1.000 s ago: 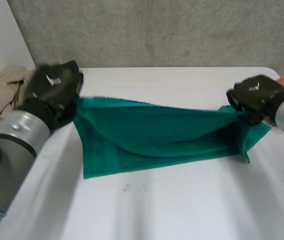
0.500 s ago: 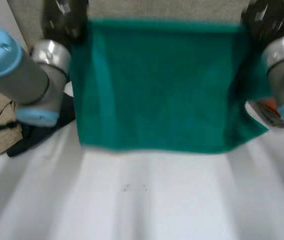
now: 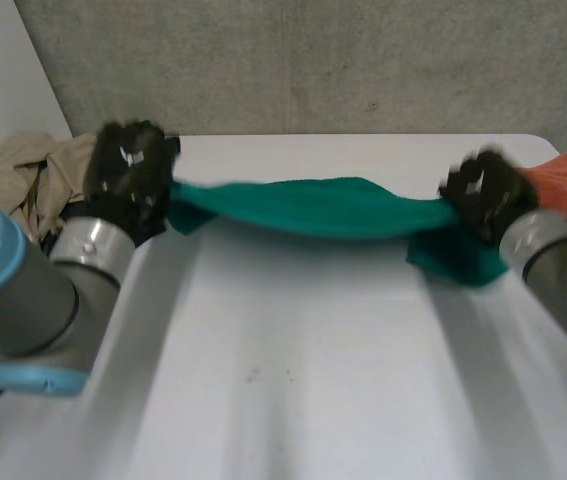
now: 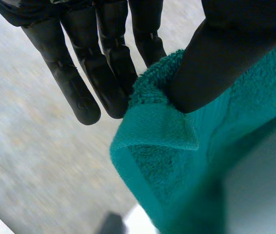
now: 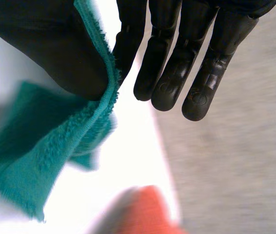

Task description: Fold the laundry.

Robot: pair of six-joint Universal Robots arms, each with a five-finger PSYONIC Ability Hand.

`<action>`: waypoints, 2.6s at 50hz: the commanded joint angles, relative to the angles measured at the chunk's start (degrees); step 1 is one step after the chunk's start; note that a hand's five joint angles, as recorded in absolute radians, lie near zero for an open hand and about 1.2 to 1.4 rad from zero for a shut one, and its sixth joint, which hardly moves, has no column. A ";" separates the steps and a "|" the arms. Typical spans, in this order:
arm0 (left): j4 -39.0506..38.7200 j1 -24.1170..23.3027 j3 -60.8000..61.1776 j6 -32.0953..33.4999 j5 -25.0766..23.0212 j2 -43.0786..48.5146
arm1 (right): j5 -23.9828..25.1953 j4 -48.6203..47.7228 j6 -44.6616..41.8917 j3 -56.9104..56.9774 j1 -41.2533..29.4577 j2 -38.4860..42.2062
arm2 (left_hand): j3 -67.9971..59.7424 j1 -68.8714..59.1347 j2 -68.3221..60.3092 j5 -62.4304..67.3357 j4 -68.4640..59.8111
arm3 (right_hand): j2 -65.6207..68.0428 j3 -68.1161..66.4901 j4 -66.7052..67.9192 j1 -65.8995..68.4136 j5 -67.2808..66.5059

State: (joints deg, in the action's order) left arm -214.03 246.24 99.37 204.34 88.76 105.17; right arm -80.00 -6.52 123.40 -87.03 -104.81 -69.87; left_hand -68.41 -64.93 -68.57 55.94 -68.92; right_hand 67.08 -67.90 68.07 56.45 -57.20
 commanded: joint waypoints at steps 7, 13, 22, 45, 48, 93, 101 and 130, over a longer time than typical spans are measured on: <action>1.95 -0.59 4.52 -0.09 0.01 -0.41 | 1.87 -3.32 16.58 -6.66 0.84 8.43 | -11.59 -15.07 -11.43 14.06 -11.08 | -34.41 35.23 -35.41 -23.79 34.54; 2.39 -0.23 4.25 0.00 0.01 -3.22 | 3.97 -3.32 35.73 -8.33 4.95 2.56 | -11.59 -15.07 -11.43 14.06 -11.08 | -51.76 52.58 -52.76 -41.14 51.89; 2.48 1.35 4.25 -0.26 0.10 -4.19 | 9.77 -0.26 47.46 -9.74 15.42 -3.78 | -11.59 -15.07 -11.43 14.06 -11.08 | -50.44 51.26 -51.43 -39.81 50.56; 2.66 1.96 1.97 -0.53 0.19 -5.51 | 23.21 9.16 12.84 -7.11 22.90 6.85 | -11.59 -15.07 -11.43 14.06 -11.08 | -33.62 34.44 -34.61 -23.00 33.75; 2.66 2.05 1.97 -0.53 0.10 -5.42 | 25.24 8.55 11.96 -7.02 22.72 7.12 | -11.59 -15.07 -11.43 14.06 -11.08 | -32.78 33.59 -33.77 -22.15 32.90; 3.36 3.54 2.49 -0.53 0.10 -5.42 | 21.12 4.59 4.57 -0.87 17.18 16.34 | -11.59 -15.07 -11.43 14.06 -11.08 | 12.91 -12.10 11.92 23.54 -12.79; 5.29 3.46 2.67 -0.44 0.19 -6.20 | 18.48 4.76 6.06 -0.42 17.18 10.55 | -11.59 -15.07 -11.43 14.06 -11.08 | 12.92 -12.10 11.93 23.55 -12.80; 41.69 5.39 11.90 15.03 0.28 -13.25 | 11.98 44.16 -10.03 -5.71 23.70 -7.60 | -11.59 -15.07 -11.43 14.06 -11.08 | 12.92 -12.10 11.93 23.55 -12.80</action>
State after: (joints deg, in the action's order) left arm -165.46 252.18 111.19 218.76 89.00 87.29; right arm -67.69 42.59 111.30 -92.86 -79.13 -84.33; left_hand -68.42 -64.93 -68.59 55.94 -68.92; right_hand 67.02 -67.87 68.06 54.44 -56.20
